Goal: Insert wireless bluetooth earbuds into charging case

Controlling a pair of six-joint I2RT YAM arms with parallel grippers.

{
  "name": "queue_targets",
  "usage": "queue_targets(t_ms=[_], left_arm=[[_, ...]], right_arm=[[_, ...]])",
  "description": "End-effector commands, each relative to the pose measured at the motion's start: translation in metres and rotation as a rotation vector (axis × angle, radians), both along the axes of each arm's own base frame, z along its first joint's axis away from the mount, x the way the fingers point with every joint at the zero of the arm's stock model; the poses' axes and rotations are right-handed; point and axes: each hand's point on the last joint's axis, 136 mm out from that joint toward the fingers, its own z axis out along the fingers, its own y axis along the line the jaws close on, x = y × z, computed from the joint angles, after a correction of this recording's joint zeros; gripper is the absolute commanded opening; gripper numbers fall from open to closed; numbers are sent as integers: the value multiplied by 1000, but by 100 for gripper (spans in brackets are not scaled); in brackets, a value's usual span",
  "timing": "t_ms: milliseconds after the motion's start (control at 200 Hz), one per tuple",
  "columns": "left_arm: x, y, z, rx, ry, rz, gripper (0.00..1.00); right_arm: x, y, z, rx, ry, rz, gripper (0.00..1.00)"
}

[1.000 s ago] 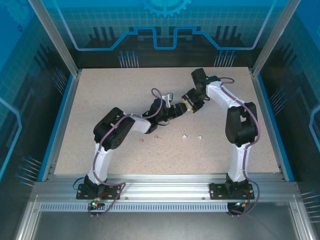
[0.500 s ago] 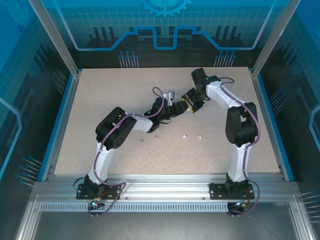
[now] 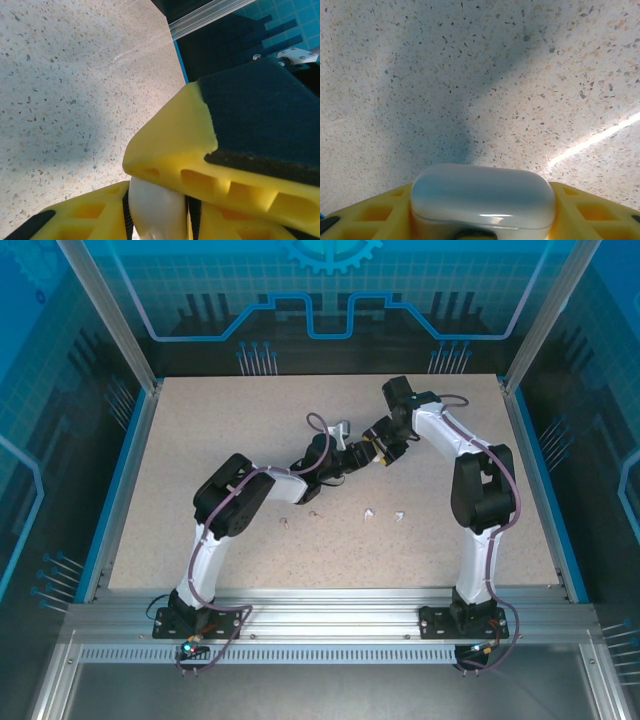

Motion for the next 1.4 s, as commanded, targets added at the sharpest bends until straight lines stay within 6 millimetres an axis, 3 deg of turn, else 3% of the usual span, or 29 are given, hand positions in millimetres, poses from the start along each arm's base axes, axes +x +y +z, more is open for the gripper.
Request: queue_targets(t_ms=[0,315,460,630,790,905,1071,1261,1396], left_arm=[[7,-5,-1,-17,-17,16,34],[7,-9,-1,-25,-14,9,17],[6,-9,-1,-24,-10,6,0],[-1,-9,-1,-26,9,-8,0],[-18,-5,5,7,20,-72,0],[-34,2,18,43,3,-154,0],[-50,15,42,89,-34,-281,0],[-63,28,75,142,-87,-407,0],[-66,38,93,123,-101,-453,0]], right_arm=[[0,8,11,29,-18,2,55],[0,9,10,34,-20,1,55],[2,9,13,37,-26,0,55],[21,-3,34,71,-95,-7,82],[30,-38,67,31,-237,41,90],[20,-57,66,50,-348,84,92],[3,-62,68,57,-587,219,92],[-31,-41,91,118,-879,393,92],[-64,-25,82,135,-935,515,92]])
